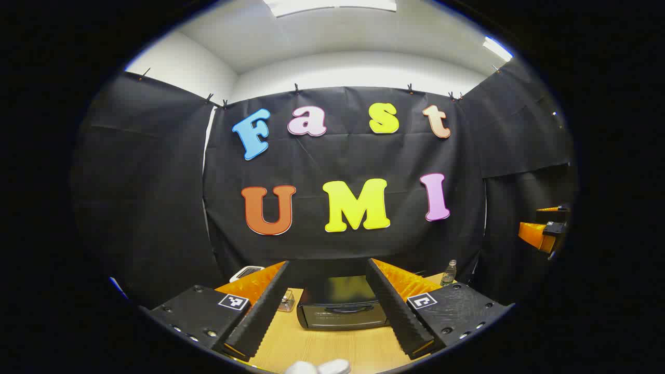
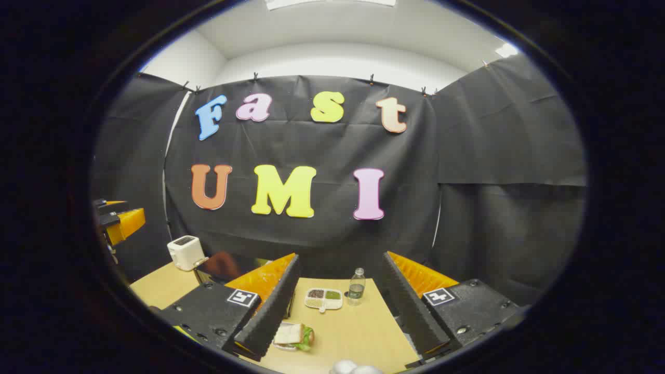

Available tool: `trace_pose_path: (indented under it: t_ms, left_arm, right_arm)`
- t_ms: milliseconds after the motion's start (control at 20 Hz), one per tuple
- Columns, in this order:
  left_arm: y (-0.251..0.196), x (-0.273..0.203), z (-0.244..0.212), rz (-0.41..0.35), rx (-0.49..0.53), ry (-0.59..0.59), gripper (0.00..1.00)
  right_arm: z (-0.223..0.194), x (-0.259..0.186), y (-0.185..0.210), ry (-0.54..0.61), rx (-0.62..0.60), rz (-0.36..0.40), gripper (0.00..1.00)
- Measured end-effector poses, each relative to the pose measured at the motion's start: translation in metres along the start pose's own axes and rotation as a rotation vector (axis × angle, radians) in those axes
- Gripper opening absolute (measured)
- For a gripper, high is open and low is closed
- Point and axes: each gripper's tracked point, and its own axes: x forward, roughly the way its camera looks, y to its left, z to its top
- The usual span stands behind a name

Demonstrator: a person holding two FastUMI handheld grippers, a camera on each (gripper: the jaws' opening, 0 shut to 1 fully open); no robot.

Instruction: Open the electric oven with the left hand, put the food in, and close the electric oven.

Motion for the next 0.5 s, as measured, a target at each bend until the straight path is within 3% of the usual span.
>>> trace_pose_path:
  t_ms: [50,150,200,250,300,400,450,500]
  left_arm:
    - [-0.0002,-0.0002,-0.0007,0.001,-0.002,0.001,0.88]
    - [0.002,0.0008,-0.0001,0.004,0.005,0.001,0.88]
    - [0.0029,0.0005,-0.002,0.007,0.008,0.002,0.95]
    - [0.0029,0.0,-0.0024,0.007,0.009,0.002,0.95]
    - [0.0029,0.0001,-0.003,0.01,0.011,0.003,0.88]
    - [0.0031,0.0009,-0.0032,0.013,0.012,0.003,0.88]
    - [0.0035,0.0012,-0.0038,0.015,0.014,0.003,0.95]
    - [0.0043,0.0015,-0.0039,0.017,0.018,0.002,0.95]
  right_arm:
    - [0.0005,-0.0003,-0.0008,-0.002,0.002,-0.003,0.9]
    - [0.0009,-0.0002,-0.0011,-0.003,0.004,0.0,0.9]
    - [0.0001,0.0,-0.0024,0.0,0.002,-0.002,0.9]
    - [0.0004,-0.0008,-0.0022,-0.001,0.001,-0.002,0.9]
    - [0.001,-0.0006,-0.0024,-0.002,-0.001,-0.002,0.9]
    - [0.0025,-0.0002,-0.0036,-0.008,-0.002,-0.005,0.9]
    - [0.0022,0.0002,-0.0042,-0.007,-0.005,-0.007,0.9]
    - [0.0019,-0.0011,-0.0054,-0.008,-0.005,-0.007,0.9]
